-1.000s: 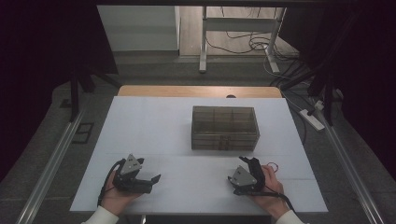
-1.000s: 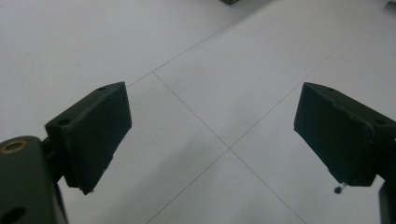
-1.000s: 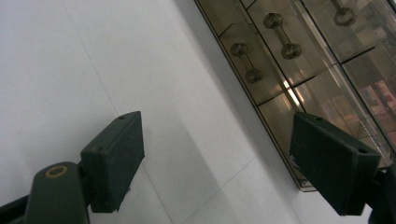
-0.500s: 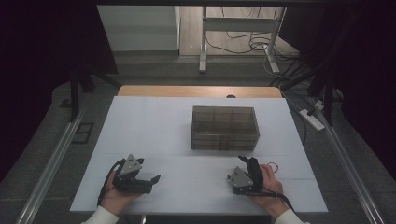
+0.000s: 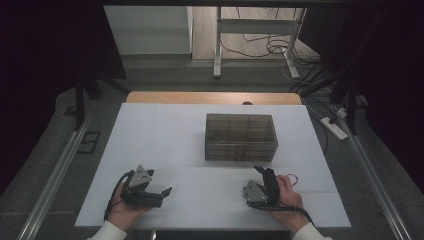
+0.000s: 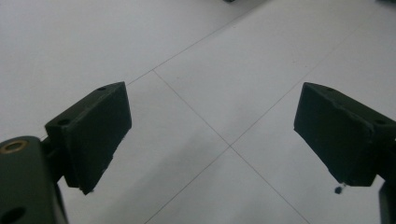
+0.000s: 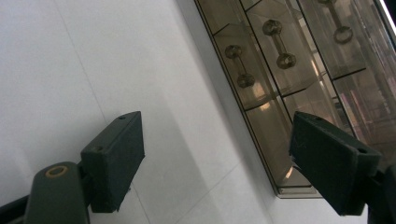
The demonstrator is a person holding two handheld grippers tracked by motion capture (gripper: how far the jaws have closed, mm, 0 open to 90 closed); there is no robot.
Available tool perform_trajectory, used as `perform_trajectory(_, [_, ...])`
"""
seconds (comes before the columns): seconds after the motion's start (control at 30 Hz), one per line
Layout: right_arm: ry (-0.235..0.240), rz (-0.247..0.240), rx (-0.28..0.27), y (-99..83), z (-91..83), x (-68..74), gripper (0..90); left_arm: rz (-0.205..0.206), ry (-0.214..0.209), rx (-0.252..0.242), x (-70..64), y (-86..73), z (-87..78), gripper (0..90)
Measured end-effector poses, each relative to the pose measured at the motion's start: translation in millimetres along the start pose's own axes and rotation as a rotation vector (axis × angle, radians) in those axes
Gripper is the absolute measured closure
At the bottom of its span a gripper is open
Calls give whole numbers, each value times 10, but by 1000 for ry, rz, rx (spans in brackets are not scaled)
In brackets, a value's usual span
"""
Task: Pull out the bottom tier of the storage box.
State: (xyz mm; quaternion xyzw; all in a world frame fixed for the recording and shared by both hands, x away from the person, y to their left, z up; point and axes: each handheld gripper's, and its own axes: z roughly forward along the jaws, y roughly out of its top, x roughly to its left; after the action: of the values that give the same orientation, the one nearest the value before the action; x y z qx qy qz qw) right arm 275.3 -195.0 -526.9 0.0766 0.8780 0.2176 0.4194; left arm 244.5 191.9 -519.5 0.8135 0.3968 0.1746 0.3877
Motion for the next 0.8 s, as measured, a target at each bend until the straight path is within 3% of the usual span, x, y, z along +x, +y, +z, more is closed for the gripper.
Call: perform_trajectory(0.8, [-43,-38,1,49,34,24,225,-1,1,-4,0,-2,-8,103])
